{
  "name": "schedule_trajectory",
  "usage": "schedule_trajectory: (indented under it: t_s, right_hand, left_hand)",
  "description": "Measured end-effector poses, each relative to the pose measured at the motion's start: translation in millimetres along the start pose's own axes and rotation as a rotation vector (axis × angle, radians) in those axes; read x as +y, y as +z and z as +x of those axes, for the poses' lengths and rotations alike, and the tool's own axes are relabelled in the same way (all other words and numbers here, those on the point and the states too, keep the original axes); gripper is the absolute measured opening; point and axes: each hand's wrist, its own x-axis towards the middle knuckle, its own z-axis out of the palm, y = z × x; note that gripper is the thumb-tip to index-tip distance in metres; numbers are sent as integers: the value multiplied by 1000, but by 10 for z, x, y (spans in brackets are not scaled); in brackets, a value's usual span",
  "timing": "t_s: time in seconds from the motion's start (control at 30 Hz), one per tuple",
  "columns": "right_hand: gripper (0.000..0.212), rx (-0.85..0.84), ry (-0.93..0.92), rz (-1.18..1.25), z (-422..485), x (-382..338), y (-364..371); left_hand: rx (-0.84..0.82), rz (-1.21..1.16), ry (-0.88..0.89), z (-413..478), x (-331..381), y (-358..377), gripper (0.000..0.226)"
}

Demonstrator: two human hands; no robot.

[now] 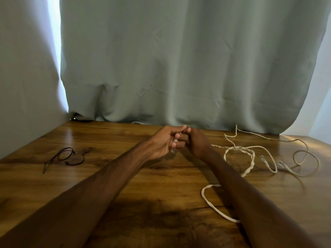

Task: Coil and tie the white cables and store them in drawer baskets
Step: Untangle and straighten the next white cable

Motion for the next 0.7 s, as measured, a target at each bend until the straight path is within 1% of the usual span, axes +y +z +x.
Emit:
schedule_trajectory:
  t_s: [0.07,0.17,0.23,0.3,0.4,0.6,0.63,0.7]
  right_hand:
    - [19,-104,-7,64,-48,-49,41]
    - [14,-187,-30,-9,-81,-124,121]
    - [8,-235,-63,-74,-72,-183,170]
    - [13,-290,-96,-115,-82,-288,188]
    - [25,-303,-92,-34,-77,-397,228]
    - [32,-311,-87,42,-63,-478,233]
    - [33,-311,-88,47,-61,-494,226]
    - [33,-305,-84,41,-49,-528,206]
  left_hand:
    - [16,-34,44,-4,-2,-17,23]
    - [57,-96,122,10,9,-46,34]
    - [83,-116,184,24,33,-74,29]
    - [135,-154,234,36,67,-108,27]
    - [230,-229,297,40,104,-159,35]
    - [372,-260,370,75,53,-172,28]
    - [399,-259,377,85,55,-187,29]
    - [453,-254,393,106,66,-221,39]
